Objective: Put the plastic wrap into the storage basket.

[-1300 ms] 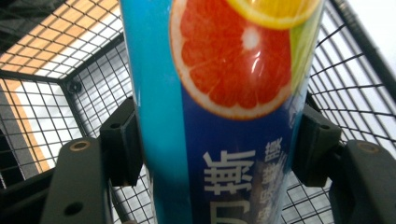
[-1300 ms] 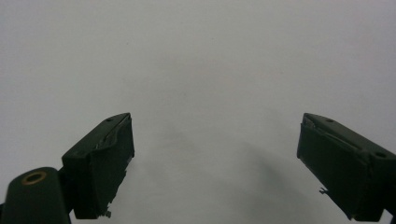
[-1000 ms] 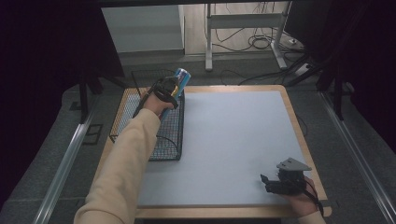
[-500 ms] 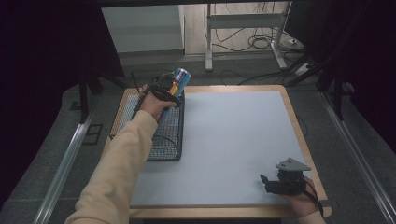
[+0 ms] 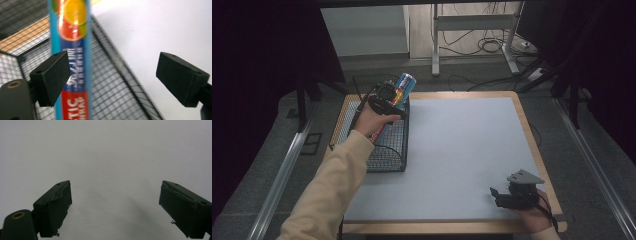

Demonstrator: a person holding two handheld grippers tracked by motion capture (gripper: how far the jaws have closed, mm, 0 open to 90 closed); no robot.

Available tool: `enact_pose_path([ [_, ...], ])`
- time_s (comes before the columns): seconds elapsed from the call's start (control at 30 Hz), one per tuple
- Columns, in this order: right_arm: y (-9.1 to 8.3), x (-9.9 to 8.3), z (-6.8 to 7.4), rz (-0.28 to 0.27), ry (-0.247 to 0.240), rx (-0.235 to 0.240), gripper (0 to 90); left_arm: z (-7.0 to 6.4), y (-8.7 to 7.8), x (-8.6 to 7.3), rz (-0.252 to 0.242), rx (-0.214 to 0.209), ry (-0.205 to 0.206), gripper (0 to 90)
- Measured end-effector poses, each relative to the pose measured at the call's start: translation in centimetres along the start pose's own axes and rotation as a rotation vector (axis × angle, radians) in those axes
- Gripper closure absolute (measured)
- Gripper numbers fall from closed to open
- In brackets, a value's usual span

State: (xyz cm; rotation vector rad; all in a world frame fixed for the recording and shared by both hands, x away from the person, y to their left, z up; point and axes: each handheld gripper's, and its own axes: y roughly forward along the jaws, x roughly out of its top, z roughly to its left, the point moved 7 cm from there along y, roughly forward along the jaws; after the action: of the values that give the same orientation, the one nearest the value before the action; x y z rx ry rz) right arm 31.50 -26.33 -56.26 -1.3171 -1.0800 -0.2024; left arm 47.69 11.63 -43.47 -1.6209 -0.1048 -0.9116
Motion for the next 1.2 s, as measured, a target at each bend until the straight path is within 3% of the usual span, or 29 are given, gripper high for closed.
enact_pose_path([
  [0.27, 0.0, 0.0, 0.1, 0.004, -0.002, -0.001, 11.4, -5.4, -2.3, -1.0, -0.081, -0.126, 0.096, 13.4],
  [0.47, 0.0, -0.1, 0.1, 0.006, -0.004, -0.002, 11.4, -9.1, -2.7, -2.3, -0.101, -0.222, 0.152, 13.4],
  [0.7, 0.0, -0.1, 0.1, 0.007, -0.005, -0.002, 11.4, -12.8, -2.4, -4.4, -0.126, -0.299, 0.196, 13.9],
  [0.9, 0.1, -0.1, 0.1, 0.007, -0.003, -0.006, 11.4, -14.6, -1.3, -6.9, -0.104, -0.343, 0.215, 14.1],
  [1.07, -0.1, 0.0, -0.1, -0.010, 0.003, -0.020, 11.4, -15.3, -0.4, -8.8, -0.090, -0.361, 0.226, 14.2],
  [1.2, -0.3, 0.2, -0.3, -0.024, 0.008, -0.022, 11.4, -15.4, -0.1, -9.4, -0.093, -0.370, 0.218, 14.7],
])
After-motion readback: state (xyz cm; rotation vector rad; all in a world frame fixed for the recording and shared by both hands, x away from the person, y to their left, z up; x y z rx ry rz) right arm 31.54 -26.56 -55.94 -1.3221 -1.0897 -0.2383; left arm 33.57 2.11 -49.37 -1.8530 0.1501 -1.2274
